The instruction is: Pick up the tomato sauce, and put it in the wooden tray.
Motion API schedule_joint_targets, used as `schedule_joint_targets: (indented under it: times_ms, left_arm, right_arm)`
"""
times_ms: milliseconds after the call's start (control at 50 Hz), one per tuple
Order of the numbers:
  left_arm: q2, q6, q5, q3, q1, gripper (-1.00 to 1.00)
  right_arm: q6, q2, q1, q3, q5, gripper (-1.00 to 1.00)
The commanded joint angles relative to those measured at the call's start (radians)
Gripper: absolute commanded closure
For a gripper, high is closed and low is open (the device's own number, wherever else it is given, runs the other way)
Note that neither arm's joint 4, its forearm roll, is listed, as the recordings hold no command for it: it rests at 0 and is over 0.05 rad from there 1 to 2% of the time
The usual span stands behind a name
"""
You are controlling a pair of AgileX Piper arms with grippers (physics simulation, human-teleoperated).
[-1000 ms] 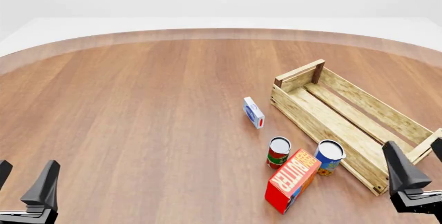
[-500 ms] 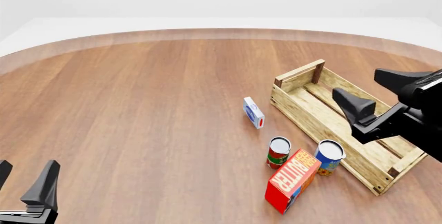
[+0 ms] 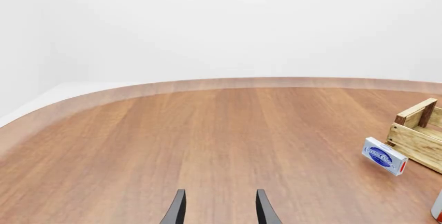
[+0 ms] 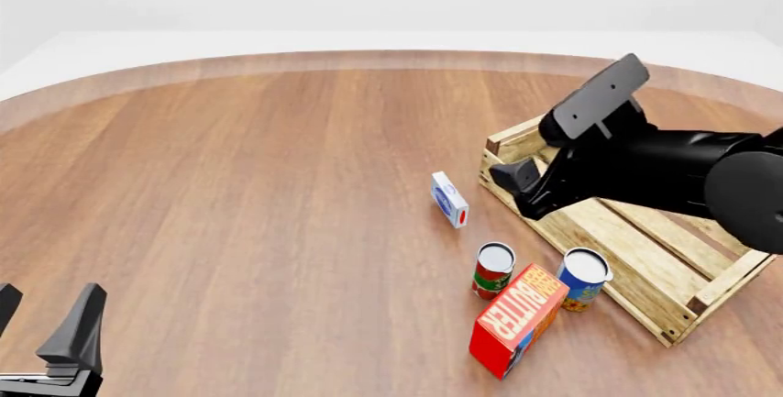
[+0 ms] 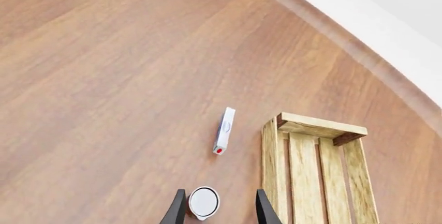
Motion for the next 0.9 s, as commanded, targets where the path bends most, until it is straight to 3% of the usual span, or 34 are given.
schedule_joint_targets:
  times_ms: [20, 40, 100, 120, 180, 200, 240, 280, 540, 900]
  left_arm:
    - [0.0, 0.0, 0.0, 0.0, 0.0, -1.0]
    - [0.0, 0.0, 0.0, 0.0, 0.0, -1.0]
    - [0.0, 0.0, 0.0, 0.0, 0.0, -1.0]
    - [0.0, 0.0, 0.0, 0.0, 0.0, -1.0]
    - [0.0, 0.0, 0.0, 0.0, 0.0, -1.0]
    - [0.0, 0.0, 0.0, 0.0, 0.0, -1.0]
    - [0.0, 0.0, 0.0, 0.0, 0.0, -1.0]
    - [0.0, 0.0, 0.0, 0.0, 0.0, -1.0]
    - [0.0, 0.0, 0.0, 0.0, 0.0, -1.0]
    - [0.0, 0.0, 0.0, 0.0, 0.0, -1.0]
  right_arm:
    - [-0.042, 0.107, -0.02, -0.026, 0.023, -1.0]
    - [-0.008, 0.123, -0.009, -0.036, 0.033, -1.0]
    - [-0.024, 0.125, -0.018, -0.02, 0.016, -1.0]
    - [0.007, 0.147, -0.006, -0.022, 0.017, -1.0]
    - [0.0, 0.157, 0.001, -0.012, 0.004, -1.0]
    - [0.039, 0.19, 0.025, -0.022, 0.013, -1.0]
    - [0.008, 0.203, -0.001, -0.005, -0.004, -1.0]
    - [0.039, 0.227, 0.015, -0.007, 0.0, -1.0]
    - [0.063, 0.279, -0.008, 0.021, -0.022, -1.0]
    - [0.053, 0.33, -0.052, 0.096, -0.096, -1.0]
